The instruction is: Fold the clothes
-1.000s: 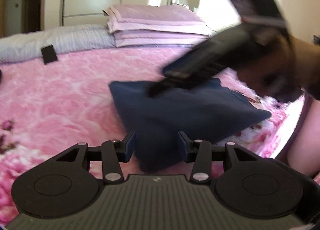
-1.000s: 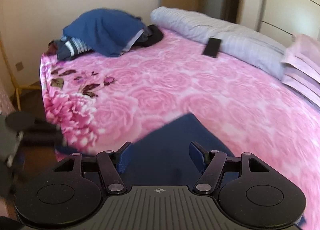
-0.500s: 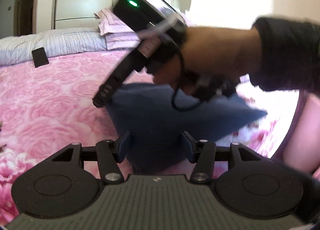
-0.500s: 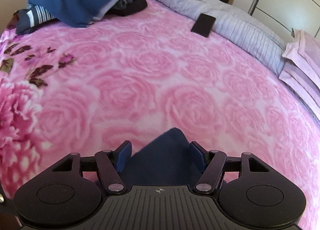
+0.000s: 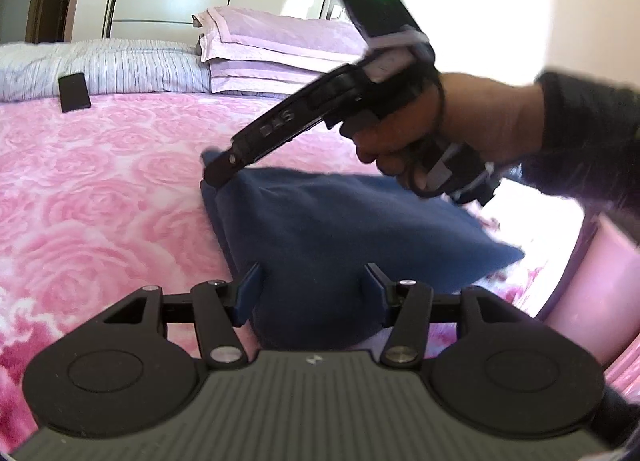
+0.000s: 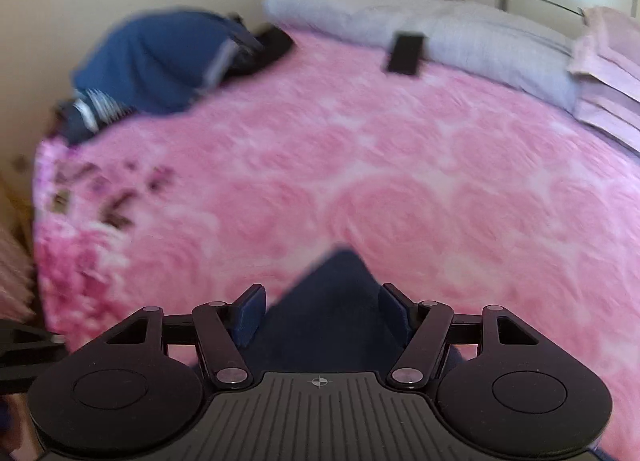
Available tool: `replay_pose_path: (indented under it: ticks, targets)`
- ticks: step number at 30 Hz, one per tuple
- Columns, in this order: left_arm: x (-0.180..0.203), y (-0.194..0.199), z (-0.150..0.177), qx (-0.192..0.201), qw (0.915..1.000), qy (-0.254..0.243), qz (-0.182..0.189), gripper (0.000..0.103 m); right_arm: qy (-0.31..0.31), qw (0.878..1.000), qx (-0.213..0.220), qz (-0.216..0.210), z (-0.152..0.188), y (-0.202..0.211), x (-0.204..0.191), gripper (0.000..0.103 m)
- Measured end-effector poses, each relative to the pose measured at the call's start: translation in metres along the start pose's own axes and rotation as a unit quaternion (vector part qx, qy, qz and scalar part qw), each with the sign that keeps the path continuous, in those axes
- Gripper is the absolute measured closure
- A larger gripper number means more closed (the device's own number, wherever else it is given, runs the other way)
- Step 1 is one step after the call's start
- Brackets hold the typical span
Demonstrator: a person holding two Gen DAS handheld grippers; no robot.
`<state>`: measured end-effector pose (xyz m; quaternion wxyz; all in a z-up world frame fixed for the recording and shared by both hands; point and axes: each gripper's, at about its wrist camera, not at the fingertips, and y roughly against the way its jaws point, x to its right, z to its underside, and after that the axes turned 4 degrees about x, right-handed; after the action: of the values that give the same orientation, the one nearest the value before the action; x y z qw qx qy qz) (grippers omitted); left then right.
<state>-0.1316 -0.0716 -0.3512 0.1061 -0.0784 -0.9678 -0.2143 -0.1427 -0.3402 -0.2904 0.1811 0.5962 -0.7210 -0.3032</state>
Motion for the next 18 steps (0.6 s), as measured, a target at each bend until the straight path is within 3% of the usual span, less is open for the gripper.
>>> replay_pose_path:
  ticks: [3,7,11,18]
  targets:
    - [-0.020,-0.002,-0.017,0.004,0.9997,0.023,-0.003,0.055,0.018,0.999,0.032,-0.033,0.001,0.014,0.011,0.037]
    - [-0.047,-0.018,-0.043,-0.007,0.9993,0.037,-0.001,0.056,0.060,0.998,0.022,-0.004,0.011,0.033,0.032,0.037]
    - [-0.080,-0.055,-0.072,-0.033,0.9957,0.085,0.015,0.057,0.031,0.999,0.029,0.016,0.038,0.060,0.063,0.037]
    - [-0.105,-0.121,-0.089,-0.103,0.9890,0.105,0.015,0.060,-0.040,0.996,0.050,0.068,0.091,0.112,0.112,0.037]
